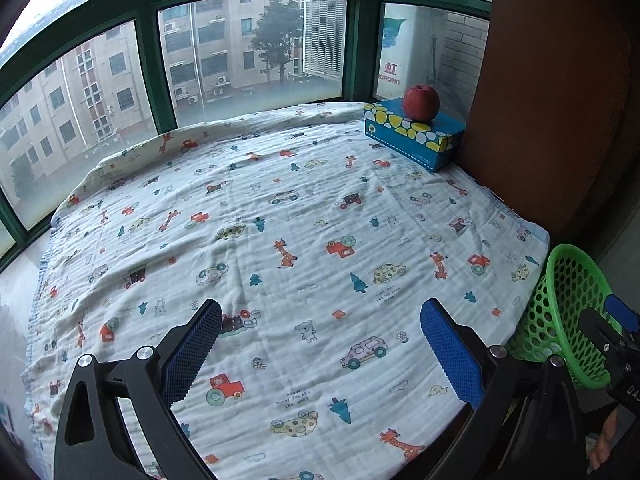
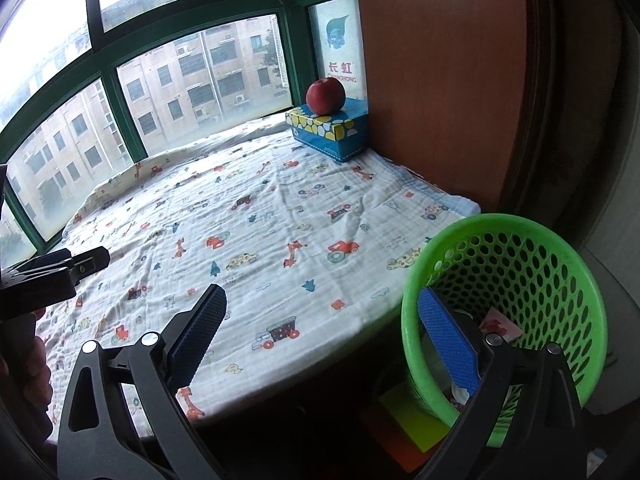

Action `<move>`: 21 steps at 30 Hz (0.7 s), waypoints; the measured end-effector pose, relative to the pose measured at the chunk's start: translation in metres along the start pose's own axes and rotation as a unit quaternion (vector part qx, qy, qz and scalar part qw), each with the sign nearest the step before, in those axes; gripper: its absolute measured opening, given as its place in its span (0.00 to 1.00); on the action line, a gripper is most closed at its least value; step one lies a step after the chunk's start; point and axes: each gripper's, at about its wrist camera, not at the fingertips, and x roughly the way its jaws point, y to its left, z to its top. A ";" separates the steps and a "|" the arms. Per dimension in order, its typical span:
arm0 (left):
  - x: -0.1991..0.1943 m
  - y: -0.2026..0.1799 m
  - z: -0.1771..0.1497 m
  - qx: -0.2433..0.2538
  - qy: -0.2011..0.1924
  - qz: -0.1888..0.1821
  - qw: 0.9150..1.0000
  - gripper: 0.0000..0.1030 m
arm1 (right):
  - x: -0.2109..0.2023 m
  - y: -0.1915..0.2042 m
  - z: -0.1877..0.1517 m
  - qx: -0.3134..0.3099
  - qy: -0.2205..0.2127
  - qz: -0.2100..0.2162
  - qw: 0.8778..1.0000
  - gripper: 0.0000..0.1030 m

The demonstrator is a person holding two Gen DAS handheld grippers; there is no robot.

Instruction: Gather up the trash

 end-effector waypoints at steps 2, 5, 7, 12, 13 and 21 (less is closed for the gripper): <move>-0.001 0.001 0.000 -0.003 -0.001 0.003 1.000 0.93 | 0.000 0.002 0.000 -0.002 0.000 0.001 1.000 0.93; -0.001 0.001 0.000 -0.002 -0.001 0.003 1.000 0.93 | -0.001 0.003 -0.001 -0.002 -0.001 -0.002 1.000 0.93; -0.001 0.000 0.000 -0.002 -0.002 0.005 1.000 0.93 | -0.002 0.002 -0.001 -0.001 -0.001 -0.002 1.000 0.93; -0.002 -0.002 0.000 0.003 -0.003 0.006 1.000 0.93 | -0.003 -0.001 -0.003 0.005 -0.001 -0.007 1.000 0.93; -0.002 -0.003 0.000 0.004 -0.005 0.007 1.000 0.93 | -0.004 -0.001 -0.003 0.006 -0.001 -0.009 1.000 0.93; -0.005 -0.010 0.001 0.011 -0.011 0.005 1.000 0.93 | -0.010 -0.004 -0.004 0.008 -0.008 -0.023 1.000 0.93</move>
